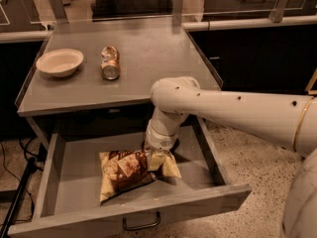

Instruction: Pick brown chip bag from top drawer and place on counter

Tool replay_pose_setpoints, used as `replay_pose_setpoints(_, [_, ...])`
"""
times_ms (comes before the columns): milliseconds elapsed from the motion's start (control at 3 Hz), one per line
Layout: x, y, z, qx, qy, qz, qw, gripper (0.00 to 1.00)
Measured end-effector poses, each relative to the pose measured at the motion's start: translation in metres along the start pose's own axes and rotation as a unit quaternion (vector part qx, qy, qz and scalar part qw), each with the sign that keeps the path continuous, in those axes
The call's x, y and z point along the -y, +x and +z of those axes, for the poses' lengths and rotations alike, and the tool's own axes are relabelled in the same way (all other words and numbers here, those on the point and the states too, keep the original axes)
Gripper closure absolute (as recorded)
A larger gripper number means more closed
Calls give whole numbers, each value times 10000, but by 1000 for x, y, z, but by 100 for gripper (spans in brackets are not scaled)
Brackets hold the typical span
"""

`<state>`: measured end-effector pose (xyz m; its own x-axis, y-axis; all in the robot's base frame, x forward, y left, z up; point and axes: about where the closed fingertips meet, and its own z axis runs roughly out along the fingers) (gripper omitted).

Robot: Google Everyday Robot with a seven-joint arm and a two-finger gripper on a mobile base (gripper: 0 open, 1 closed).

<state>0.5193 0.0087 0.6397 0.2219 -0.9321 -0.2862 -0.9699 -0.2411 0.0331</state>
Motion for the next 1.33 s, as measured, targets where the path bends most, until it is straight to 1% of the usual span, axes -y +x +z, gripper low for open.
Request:
replay_pose_setpoints(333, [0, 0, 0, 0, 0, 0, 10000, 100])
replay_pose_setpoints(667, [0, 0, 0, 1, -3, 0, 10000, 100])
replay_pose_setpoints(1000, [-5, -2, -20, 40, -26, -38, 10000, 100])
replay_pose_setpoints(1333, [-16, -3, -52, 87, -114, -47, 9999, 100])
